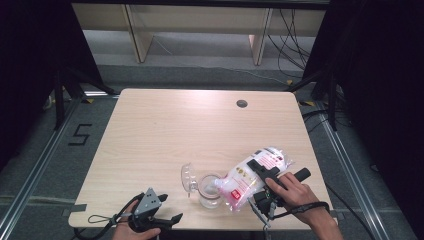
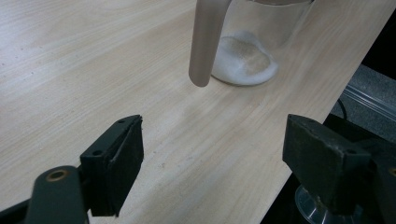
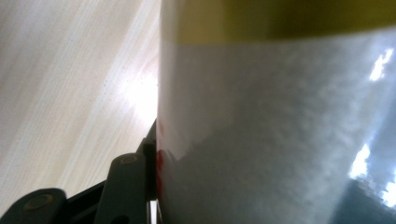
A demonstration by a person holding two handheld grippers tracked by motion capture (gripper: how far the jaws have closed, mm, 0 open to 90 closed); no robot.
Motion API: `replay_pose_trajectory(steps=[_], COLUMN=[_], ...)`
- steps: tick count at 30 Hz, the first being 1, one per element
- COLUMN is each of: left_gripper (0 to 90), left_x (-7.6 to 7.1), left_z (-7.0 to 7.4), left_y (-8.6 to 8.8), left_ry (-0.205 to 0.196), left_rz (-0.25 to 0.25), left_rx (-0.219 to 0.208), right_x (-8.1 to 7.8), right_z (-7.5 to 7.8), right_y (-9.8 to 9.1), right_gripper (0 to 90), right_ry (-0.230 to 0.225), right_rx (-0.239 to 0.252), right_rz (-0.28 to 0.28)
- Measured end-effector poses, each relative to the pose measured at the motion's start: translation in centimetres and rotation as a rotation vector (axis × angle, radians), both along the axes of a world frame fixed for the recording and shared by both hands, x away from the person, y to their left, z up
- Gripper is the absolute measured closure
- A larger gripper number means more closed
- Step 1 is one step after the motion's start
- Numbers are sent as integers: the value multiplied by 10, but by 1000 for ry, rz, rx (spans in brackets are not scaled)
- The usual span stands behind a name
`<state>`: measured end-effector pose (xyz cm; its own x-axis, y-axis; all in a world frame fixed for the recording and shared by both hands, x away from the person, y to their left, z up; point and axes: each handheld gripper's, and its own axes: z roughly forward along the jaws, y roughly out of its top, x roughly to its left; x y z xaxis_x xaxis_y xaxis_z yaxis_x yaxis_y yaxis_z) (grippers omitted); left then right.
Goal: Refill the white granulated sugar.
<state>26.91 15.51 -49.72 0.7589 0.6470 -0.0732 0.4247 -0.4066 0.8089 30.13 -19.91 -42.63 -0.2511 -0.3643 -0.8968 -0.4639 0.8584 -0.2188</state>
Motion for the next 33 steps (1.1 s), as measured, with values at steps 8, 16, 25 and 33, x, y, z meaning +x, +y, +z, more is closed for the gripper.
replay_pose_trajectory(steps=[8, 16, 25, 33], left_gripper=[202, 202, 202, 202], left_x=[-1, -1, -1, -1], left_z=[-1, 0, 0, 0], left_y=[-2, -1, 0, -1], left_ry=[14, 2, 3, 1], left_rz=[25, 10, 8, 9], left_rx=[-22, -14, -14, -14], right_x=[0, -1, -1, -1], right_z=[-1, -3, -3, 1], right_y=[0, -2, -2, -2], right_gripper=[519, 520, 520, 521], right_ry=[-10, -2, -6, -20], right_rx=[-14, -4, -5, -24], right_rz=[7, -19, -14, -10])
